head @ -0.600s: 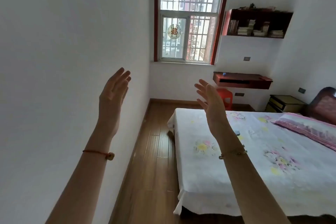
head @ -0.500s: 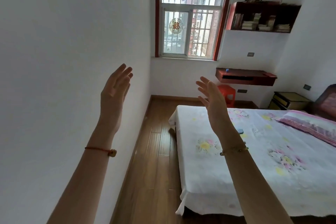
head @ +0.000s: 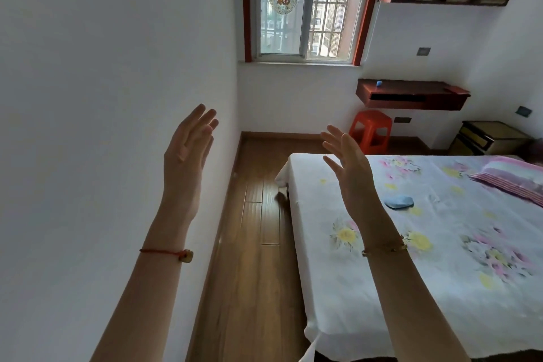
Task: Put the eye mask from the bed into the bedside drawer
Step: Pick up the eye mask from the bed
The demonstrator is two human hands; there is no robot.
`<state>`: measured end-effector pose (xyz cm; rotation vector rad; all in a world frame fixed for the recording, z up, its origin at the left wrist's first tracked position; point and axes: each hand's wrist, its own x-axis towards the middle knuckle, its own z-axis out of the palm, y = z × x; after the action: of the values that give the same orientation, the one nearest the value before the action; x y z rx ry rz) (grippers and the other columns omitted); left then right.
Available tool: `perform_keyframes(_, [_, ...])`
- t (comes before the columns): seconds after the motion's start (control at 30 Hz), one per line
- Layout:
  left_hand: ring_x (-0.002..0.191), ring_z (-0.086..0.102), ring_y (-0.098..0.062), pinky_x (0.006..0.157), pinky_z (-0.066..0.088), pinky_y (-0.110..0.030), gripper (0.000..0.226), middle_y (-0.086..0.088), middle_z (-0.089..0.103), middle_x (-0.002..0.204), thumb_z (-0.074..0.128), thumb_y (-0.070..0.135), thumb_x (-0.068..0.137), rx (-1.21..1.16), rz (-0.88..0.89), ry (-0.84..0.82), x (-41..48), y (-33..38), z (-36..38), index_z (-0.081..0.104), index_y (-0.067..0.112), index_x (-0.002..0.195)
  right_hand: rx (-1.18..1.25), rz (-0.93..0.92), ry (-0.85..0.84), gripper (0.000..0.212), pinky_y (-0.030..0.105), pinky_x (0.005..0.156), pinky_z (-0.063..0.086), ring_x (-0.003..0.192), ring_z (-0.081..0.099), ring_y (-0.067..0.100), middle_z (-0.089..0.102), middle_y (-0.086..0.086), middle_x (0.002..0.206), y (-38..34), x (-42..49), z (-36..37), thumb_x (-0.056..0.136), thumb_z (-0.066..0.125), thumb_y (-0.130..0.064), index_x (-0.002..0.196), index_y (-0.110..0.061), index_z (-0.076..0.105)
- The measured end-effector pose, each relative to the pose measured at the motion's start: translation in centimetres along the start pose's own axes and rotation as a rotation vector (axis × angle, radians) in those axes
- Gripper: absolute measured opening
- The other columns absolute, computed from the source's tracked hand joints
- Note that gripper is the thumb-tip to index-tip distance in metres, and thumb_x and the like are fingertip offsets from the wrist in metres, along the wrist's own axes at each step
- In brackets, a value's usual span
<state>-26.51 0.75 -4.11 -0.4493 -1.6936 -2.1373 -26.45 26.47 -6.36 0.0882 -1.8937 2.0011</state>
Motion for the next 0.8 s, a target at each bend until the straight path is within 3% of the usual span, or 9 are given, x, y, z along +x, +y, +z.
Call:
perform_keyframes(0.37, [0.134,0.058,-0.019,0.118,0.04,-0.041,0.046,-0.009,0.058,0.145,0.051,0.015,0.102,0.018,-0.073,0.024,15.6,-12.7,2.3,0.047,0.008,0.147,-0.015,0.067,-0.033,0.043,0.041,0.113,0.041,0.13,0.052,0.018,0.053,0.003,0.144,9.7,18.0,0.7,0.104,0.031,-0.033,0.14,-0.015,0.046])
perform_keyframes(0.53, [0.133,0.058,-0.018,0.118,0.04,-0.041,0.051,-0.009,0.059,0.144,0.054,0.023,0.098,0.041,-0.074,0.014,23.6,-18.0,4.2,0.047,0.009,0.147,-0.01,0.083,-0.046,0.043,0.042,0.113,0.041,0.129,0.054,0.015,0.055,0.001,0.143,13.1,27.9,0.9,0.104,0.033,-0.036,0.14,-0.017,0.048])
perform_keyframes(0.8, [0.135,0.057,-0.019,0.119,0.038,-0.044,0.051,-0.009,0.059,0.144,0.053,0.023,0.099,0.026,-0.145,-0.014,34.5,-27.0,6.8,0.046,0.009,0.147,-0.005,0.129,-0.002,0.053,0.037,0.111,0.042,0.128,0.054,0.012,0.059,-0.003,0.139,18.2,39.7,1.1,0.091,0.04,-0.049,0.136,-0.022,0.052])
